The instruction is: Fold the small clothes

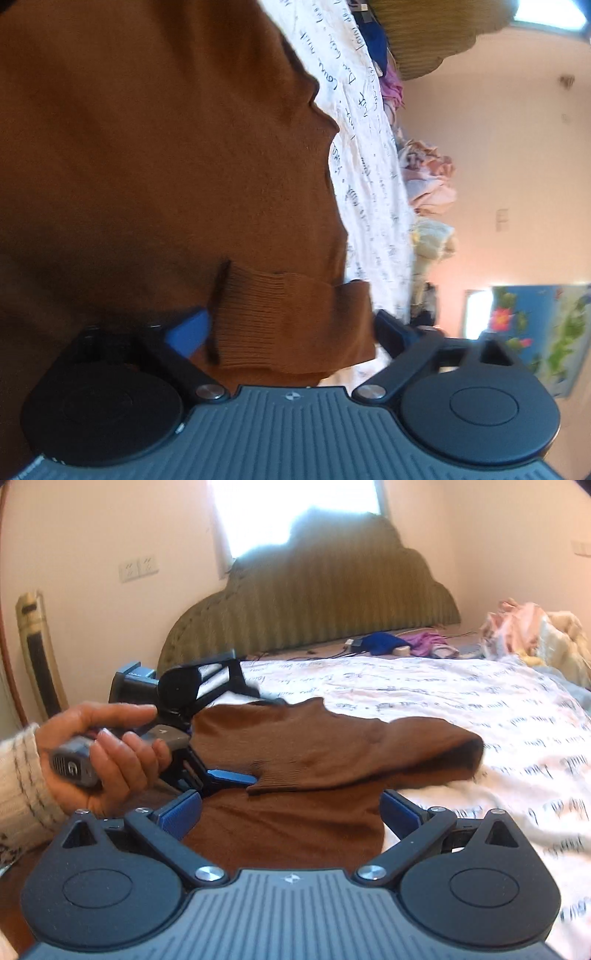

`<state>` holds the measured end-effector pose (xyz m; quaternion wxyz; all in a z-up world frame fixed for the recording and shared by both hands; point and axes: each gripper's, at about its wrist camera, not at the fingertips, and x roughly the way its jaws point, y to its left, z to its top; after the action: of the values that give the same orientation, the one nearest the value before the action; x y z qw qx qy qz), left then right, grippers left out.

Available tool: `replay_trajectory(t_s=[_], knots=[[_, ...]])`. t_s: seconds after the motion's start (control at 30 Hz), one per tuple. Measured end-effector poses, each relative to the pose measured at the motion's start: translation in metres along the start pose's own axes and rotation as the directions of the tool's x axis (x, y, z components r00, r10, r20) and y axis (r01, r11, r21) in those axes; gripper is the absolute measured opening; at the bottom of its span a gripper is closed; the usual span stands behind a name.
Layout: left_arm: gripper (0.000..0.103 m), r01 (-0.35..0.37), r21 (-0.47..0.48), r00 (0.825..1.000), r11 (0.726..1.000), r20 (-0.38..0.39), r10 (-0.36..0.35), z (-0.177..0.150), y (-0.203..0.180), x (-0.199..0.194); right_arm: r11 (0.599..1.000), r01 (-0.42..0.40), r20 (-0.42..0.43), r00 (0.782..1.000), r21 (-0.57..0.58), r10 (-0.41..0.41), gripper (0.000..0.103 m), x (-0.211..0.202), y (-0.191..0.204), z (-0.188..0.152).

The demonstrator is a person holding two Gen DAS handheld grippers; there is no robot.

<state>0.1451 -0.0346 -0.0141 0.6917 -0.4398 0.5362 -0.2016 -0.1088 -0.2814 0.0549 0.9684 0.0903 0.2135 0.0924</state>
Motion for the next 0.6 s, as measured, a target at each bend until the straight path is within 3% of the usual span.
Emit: replay_trajectory(t_s=[0.1,0.23,0.27,0.3,0.33,0.37,0.4,0.5,0.53,0.57,0.6], knots=[[0.102,-0.100,0.088,0.994,0.991,0.045,0.096,-0.003,-0.008,-0.005,0.997,-0.039,0.013,0.999,0.066,0.038,0.103,-0.011,-0.004,-0.010],[0.099,-0.124,0.128,0.992,0.984,0.049,0.119,-0.008,-0.016,0.007,0.995,-0.066,0.002,0.998,0.079,0.066,0.103,-0.013,-0.005,-0.018],[0.092,-0.127,0.147,0.992,0.981,0.045,0.121,-0.008,-0.020,0.012,0.994,-0.074,0.005,0.997,0.084,0.074,0.103,-0.016,-0.005,-0.020],[0.084,-0.127,0.159,0.992,0.979,0.038,0.122,-0.008,-0.023,0.017,0.993,-0.081,0.006,0.997,0.089,0.081,0.103,-0.018,-0.005,-0.021],[0.042,-0.123,0.157,0.992,0.980,0.019,0.122,-0.006,-0.025,0.023,0.991,-0.091,0.009,0.996,0.094,0.091,0.103,-0.020,-0.006,-0.022],[0.007,-0.114,0.141,0.993,0.983,-0.023,0.118,-0.005,-0.021,0.028,0.990,-0.102,0.018,0.995,0.101,0.100,0.103,-0.022,-0.008,-0.022],[0.003,-0.099,0.122,0.993,0.988,-0.045,0.105,-0.003,-0.014,0.029,0.988,-0.109,0.030,0.994,0.107,0.107,0.102,-0.026,-0.010,-0.022],[0.003,-0.073,0.154,0.997,0.985,-0.015,0.076,-0.003,-0.007,0.026,0.990,-0.094,0.027,0.995,0.109,0.092,0.071,-0.034,-0.014,-0.024],[0.003,-0.057,0.181,0.998,0.982,0.004,0.057,-0.004,-0.007,0.021,0.990,-0.086,0.026,0.996,0.114,0.084,0.051,-0.037,-0.016,-0.024],[0.003,-0.050,0.218,0.999,0.975,0.021,0.046,-0.003,-0.010,0.012,0.990,-0.079,0.023,0.997,0.118,0.077,0.045,-0.037,-0.018,-0.024],[0.003,-0.058,0.259,0.998,0.964,0.050,0.046,-0.001,-0.014,0.001,0.990,-0.070,0.022,0.997,0.120,0.068,0.045,-0.036,-0.019,-0.023]])
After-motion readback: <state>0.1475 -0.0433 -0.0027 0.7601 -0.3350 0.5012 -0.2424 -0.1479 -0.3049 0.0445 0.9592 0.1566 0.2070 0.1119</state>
